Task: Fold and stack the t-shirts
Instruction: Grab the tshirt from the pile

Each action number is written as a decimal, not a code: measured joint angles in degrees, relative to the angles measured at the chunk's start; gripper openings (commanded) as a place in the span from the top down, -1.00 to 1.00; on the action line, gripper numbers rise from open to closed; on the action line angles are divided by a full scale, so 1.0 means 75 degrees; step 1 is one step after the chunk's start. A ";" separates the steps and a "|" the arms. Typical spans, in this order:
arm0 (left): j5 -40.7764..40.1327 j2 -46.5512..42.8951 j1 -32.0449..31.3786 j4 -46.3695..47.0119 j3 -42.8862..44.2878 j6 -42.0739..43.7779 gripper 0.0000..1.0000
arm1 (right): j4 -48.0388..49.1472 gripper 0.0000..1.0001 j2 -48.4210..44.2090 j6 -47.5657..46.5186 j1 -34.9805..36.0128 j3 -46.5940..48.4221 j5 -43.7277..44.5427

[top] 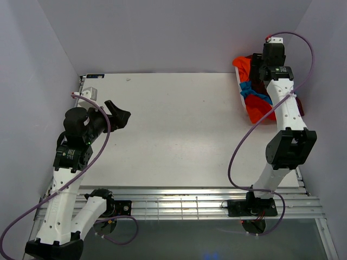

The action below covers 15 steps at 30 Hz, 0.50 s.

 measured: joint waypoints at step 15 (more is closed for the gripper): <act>-0.0207 -0.0003 0.0000 -0.0192 -0.0017 0.0096 -0.74 | 0.0015 -0.43 0.0953 -0.0099 -0.0038 -0.0012 0.0918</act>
